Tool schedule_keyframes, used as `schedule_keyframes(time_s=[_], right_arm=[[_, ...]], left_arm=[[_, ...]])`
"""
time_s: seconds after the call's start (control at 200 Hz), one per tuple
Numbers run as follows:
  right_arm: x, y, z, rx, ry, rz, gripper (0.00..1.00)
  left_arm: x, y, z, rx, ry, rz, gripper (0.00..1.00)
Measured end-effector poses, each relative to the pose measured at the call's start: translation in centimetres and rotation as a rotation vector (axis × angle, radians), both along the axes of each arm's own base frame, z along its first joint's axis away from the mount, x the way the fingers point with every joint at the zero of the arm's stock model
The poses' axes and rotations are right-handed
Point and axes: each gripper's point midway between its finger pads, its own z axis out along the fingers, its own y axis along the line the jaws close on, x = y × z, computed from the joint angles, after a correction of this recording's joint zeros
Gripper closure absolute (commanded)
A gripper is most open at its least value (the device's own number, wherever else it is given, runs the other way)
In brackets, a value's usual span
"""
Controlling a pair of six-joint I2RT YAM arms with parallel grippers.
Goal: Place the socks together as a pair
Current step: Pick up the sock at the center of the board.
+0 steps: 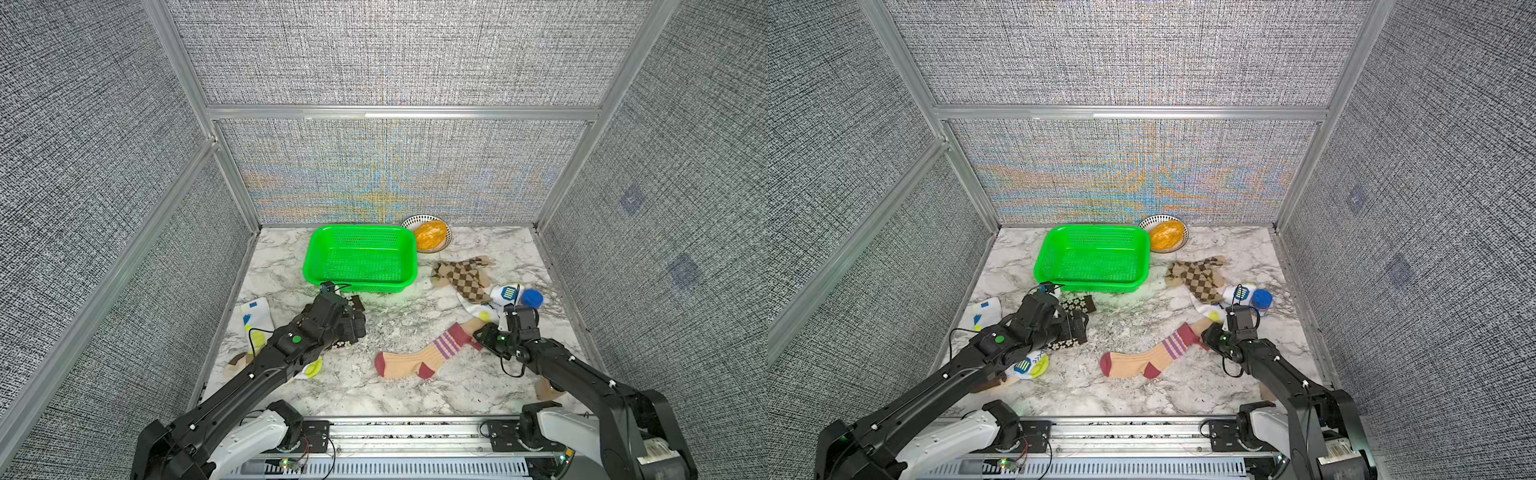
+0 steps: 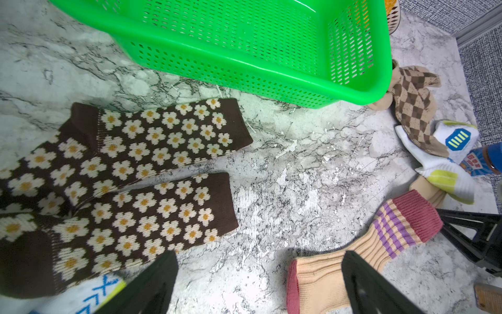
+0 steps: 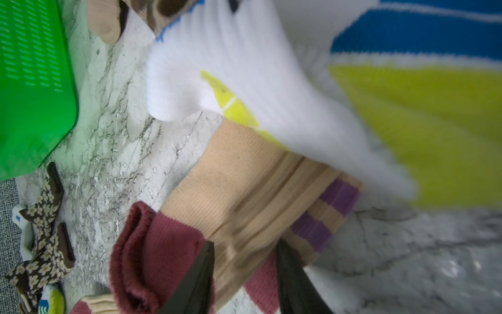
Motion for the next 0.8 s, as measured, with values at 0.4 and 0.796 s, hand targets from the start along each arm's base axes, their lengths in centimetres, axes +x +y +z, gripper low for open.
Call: schedule_keyframes(time_s=[0.4, 0.796], right_arm=[[0.1, -0.2, -0.6, 0.007, 0.022, -0.019, 0.91], [2.0, 0.0, 4.0, 0.018, -0.118, -0.009, 1.0]], left_arm=[[0.0, 0.2, -0.2, 0.013, 0.005, 0.006, 0.03], [-0.2, 0.4, -0.8, 0.032, 0.012, -0.005, 0.03]])
